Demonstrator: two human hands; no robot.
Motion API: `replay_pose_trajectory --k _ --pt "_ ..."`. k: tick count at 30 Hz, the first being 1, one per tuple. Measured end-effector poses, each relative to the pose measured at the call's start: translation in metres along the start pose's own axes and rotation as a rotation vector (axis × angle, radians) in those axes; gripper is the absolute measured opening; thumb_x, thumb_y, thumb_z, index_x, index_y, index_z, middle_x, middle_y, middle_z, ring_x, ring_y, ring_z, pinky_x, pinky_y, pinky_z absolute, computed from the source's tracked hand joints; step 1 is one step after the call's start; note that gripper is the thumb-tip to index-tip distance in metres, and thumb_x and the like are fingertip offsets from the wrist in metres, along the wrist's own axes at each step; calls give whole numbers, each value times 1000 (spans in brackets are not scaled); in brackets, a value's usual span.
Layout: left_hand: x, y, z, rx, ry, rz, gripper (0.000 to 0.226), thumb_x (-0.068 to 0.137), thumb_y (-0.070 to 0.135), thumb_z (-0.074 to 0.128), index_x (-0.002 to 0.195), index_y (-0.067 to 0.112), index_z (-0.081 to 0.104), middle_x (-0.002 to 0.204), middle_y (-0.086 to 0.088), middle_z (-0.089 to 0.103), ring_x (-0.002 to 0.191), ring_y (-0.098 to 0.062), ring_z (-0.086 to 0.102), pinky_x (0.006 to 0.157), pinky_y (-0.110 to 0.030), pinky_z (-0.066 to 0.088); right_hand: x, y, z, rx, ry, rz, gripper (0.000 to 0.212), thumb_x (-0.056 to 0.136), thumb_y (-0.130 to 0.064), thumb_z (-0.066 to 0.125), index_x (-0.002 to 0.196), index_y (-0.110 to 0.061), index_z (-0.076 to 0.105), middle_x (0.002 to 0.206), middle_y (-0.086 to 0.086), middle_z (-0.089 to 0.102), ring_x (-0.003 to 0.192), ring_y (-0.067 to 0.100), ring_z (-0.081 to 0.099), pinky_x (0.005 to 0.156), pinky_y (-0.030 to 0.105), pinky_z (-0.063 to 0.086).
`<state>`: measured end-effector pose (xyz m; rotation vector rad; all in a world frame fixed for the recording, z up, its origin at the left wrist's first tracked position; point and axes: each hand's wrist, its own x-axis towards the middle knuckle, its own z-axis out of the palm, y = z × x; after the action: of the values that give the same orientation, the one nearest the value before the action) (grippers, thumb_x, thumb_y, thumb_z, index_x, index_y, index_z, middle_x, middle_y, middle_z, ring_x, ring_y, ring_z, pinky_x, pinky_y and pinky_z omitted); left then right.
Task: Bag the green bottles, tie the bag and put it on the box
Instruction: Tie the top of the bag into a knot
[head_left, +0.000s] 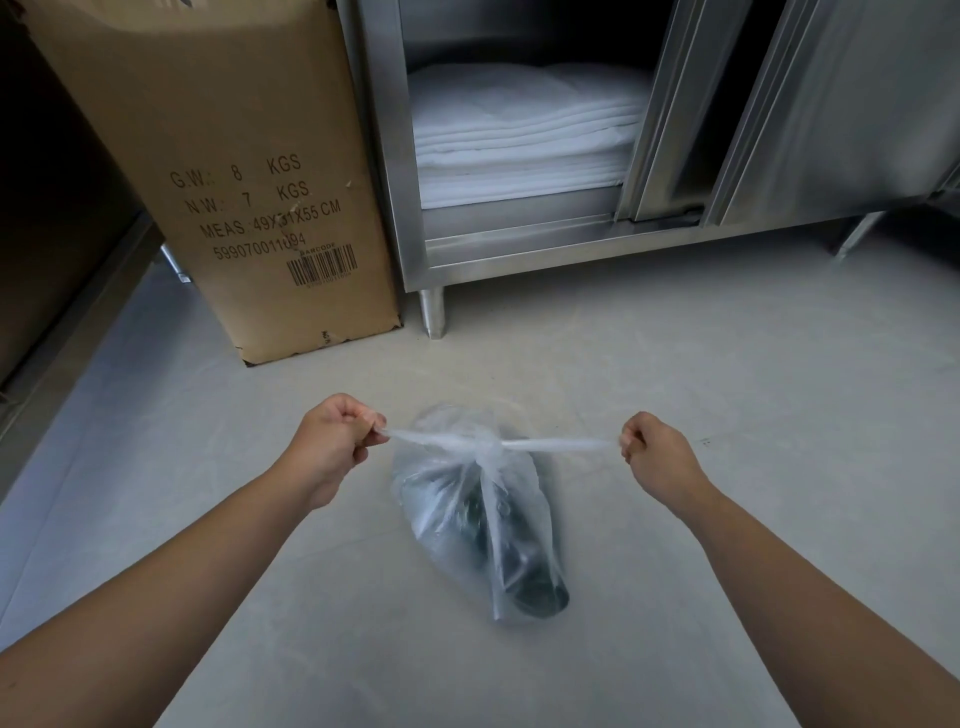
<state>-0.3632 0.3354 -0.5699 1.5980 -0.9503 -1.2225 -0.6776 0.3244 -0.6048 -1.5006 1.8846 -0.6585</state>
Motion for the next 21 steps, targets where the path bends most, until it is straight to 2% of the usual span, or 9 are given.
replay_pose_trajectory --k 5,8,14,21 --pt "7 -14 -11 17 49 -79 28 93 0 39 69 13 45 73 -5 57 63 -11 57 57 -25 32 0 2 4 65 -3 10 31 83 7 30 64 -15 40 74 7 50 68 24 44 55 29 33" --pt "4 -18 -8 -6 19 -106 25 94 3 40 72 13 46 76 -6 58 69 -16 57 58 -27 33 -7 2 7 201 -5 27 29 91 0 36 68 -15 43 72 3 52 69 17 48 58 22 35" --pt "-3 -13 -3 -38 -82 -73 18 95 15 44 77 17 47 88 -4 66 71 -14 60 59 -28 36 -13 -8 15 536 -31 93 26 94 -5 39 71 -14 47 74 4 60 73 16 57 63 25 43" --pt "-7 -15 7 37 -168 -36 14 95 21 44 85 18 53 98 -9 66 75 -16 60 61 -28 38 -19 -24 21 615 -122 73 21 96 -12 39 77 -14 48 74 5 60 68 16 58 61 26 41"
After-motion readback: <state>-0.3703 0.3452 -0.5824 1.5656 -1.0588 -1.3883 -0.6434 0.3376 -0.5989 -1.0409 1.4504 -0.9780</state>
